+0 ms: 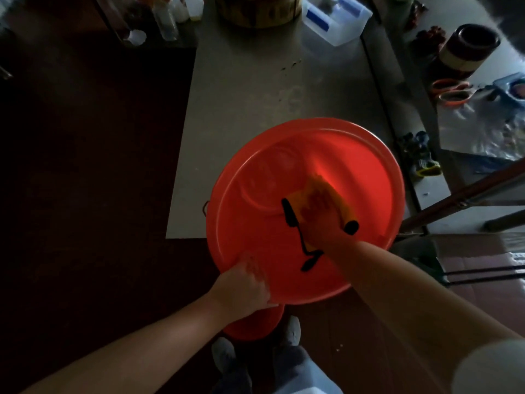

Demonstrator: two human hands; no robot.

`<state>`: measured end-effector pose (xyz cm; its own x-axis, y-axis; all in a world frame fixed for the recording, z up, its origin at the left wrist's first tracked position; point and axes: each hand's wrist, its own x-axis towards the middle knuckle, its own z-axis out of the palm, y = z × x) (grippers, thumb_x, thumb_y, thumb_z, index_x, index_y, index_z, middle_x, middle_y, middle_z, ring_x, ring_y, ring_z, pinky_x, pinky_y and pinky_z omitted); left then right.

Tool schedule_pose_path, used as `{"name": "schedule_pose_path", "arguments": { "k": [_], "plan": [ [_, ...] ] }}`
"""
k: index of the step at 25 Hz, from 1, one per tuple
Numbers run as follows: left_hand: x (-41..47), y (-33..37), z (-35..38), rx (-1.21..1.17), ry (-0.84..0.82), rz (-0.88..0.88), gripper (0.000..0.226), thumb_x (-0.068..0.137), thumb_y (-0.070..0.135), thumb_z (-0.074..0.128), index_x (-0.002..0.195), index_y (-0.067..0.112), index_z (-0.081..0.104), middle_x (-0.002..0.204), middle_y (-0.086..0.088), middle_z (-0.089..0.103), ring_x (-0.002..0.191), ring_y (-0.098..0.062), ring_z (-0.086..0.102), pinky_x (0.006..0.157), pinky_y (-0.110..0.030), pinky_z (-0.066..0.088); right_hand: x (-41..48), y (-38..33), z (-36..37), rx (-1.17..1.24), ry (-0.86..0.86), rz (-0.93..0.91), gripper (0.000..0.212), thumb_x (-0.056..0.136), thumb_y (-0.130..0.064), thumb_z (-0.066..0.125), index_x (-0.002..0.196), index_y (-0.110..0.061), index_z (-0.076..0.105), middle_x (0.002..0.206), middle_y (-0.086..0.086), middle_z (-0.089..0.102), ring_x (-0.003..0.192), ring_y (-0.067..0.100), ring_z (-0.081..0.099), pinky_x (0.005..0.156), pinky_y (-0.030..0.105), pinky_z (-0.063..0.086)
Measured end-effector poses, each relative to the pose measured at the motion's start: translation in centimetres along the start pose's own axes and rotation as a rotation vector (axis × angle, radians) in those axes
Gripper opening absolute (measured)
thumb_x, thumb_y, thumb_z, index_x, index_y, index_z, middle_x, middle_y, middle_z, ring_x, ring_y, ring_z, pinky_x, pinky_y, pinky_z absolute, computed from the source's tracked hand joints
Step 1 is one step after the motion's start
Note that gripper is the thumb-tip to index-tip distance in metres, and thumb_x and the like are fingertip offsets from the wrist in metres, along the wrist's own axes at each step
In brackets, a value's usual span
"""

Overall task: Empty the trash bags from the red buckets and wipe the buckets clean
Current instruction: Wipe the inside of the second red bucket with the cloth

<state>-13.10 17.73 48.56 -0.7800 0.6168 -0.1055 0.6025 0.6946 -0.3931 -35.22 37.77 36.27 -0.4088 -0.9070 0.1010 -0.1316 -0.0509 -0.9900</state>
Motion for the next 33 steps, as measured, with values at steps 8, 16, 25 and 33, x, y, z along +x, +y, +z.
{"name": "schedule_pose_path", "arguments": {
  "k": [8,16,25,33],
  "plan": [
    [0.2,-1.1,-0.3,-0.039,0.054,0.042,0.062,0.079,0.076,0.06,0.052,0.019,0.063,0.055,-0.001,0.062,0.052,-0.021,0.06,0.063,-0.029,0.05,2.9,-4.4,9.0,-1.099,-0.043,0.735,0.084,0.089,-0.06,-0.002,0.158,-0.02,0.025,0.164,0.014,0.024,0.15,0.034,0.022,0.12,0.056,0.012],
    [0.6,-0.4,-0.4,-0.026,0.007,0.04,0.071,0.084,0.078,0.046,0.056,0.015,0.063,0.058,-0.003,0.063,0.057,-0.022,0.062,0.068,-0.034,0.05,-0.1,-4.5,5.7,-0.893,0.02,0.484,0.05,0.103,-0.044,0.039,0.147,-0.021,0.048,0.135,0.014,0.054,0.142,0.029,0.039,0.121,0.043,0.023],
    [0.8,-1.1,-2.9,-0.106,-0.197,0.064,0.064,0.087,0.077,0.046,0.059,0.022,0.065,0.059,0.001,0.063,0.055,-0.02,0.061,0.063,-0.031,0.042,-2.9,-12.6,7.1,-1.404,-0.17,0.95,0.093,0.081,-0.064,-0.011,0.153,-0.03,0.037,0.164,0.013,0.025,0.151,0.035,0.018,0.122,0.052,0.004],
    [1.0,-1.6,-4.9,-0.135,-0.185,0.095,0.064,0.092,0.069,0.043,0.061,0.017,0.065,0.064,0.001,0.066,0.057,-0.018,0.062,0.06,-0.027,0.038,-2.0,-14.8,14.2,-1.118,-0.159,1.043,0.061,0.105,-0.053,0.017,0.16,-0.027,0.019,0.165,0.013,0.017,0.151,0.038,0.015,0.12,0.057,0.01]
  ]
}}
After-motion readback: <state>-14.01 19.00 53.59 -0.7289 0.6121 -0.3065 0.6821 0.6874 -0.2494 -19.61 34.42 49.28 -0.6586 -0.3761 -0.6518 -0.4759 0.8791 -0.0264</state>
